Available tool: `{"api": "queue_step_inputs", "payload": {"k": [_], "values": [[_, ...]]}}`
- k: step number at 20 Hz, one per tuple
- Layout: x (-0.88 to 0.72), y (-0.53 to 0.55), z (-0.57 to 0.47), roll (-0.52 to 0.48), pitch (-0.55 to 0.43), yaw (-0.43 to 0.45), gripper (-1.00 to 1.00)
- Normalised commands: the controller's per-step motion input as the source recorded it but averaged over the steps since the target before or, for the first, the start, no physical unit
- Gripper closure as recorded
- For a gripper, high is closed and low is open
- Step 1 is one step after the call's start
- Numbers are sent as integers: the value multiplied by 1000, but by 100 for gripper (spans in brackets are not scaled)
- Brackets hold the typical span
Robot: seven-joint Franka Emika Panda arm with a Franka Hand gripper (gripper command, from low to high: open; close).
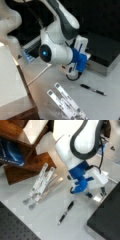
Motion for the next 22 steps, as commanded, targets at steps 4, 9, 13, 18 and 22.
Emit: {"api": "queue_step_inputs", "payload": {"k": [4, 9, 13, 18, 22], "values": [[-12, -23, 100, 315, -61, -50, -100], [-33, -46, 19, 230, -73, -64, -100], [-25, 6, -35, 178, -97, -81, -100], [-5, 77, -50, 187, -109, -101, -100], [7, 115, -69, 194, -127, -97, -100]]}}
